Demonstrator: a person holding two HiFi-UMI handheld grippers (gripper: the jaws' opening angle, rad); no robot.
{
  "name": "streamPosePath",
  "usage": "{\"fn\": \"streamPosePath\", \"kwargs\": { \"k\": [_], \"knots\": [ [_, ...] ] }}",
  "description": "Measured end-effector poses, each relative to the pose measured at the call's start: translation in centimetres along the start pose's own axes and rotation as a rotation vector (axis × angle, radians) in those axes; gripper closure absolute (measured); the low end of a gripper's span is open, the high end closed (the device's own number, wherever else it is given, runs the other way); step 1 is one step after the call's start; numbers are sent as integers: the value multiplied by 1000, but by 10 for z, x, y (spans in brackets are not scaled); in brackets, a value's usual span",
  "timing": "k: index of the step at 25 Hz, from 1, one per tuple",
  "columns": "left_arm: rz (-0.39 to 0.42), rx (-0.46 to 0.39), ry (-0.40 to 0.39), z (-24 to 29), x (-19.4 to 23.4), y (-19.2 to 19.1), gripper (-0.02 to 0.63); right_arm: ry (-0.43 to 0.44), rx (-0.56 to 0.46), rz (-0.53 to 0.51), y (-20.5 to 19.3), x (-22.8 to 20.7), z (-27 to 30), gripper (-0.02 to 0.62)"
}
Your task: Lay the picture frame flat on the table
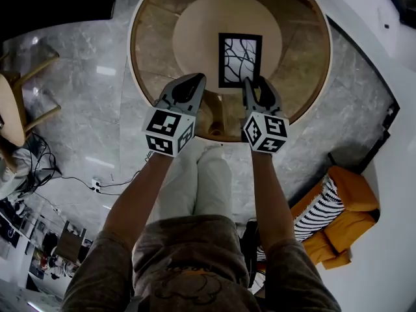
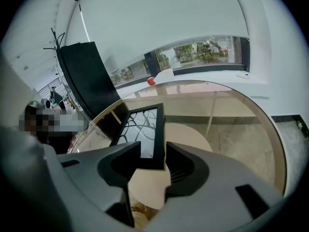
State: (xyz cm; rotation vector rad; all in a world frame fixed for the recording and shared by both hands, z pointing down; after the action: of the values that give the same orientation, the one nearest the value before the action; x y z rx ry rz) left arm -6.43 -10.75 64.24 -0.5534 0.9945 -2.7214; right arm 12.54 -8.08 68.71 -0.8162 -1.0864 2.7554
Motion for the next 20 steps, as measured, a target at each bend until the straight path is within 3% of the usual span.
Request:
{"fn": "streamPosePath", "kwargs": {
  "k": [7,11,14,20],
  "knots": [
    [1,-9,3,-11,-2,11,589,-27,-19,-4,18,9,-20,448],
    [-8,-18,15,-31,-4,30,589,-29,-44,-12,42,27,-42,503],
    [-15,-34,23,-52,-8,49,589,-6,-62,-26,63,48,-58,552],
    [-14,-54,7,-113,-27,82,589,52,-96,-28,103,101,-107,575]
  ]
}}
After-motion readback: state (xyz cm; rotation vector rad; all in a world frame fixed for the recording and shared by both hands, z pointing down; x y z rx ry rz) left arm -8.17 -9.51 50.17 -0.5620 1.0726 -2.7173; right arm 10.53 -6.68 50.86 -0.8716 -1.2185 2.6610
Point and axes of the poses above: the fingertips, and each gripper's own axes: z forward along the fingers, x to its left, y out of its top, the point moved 6 cm from there along -z, backward along the fingers, and after that the axes turned 14 degrees about y, right-handed, at the moved point
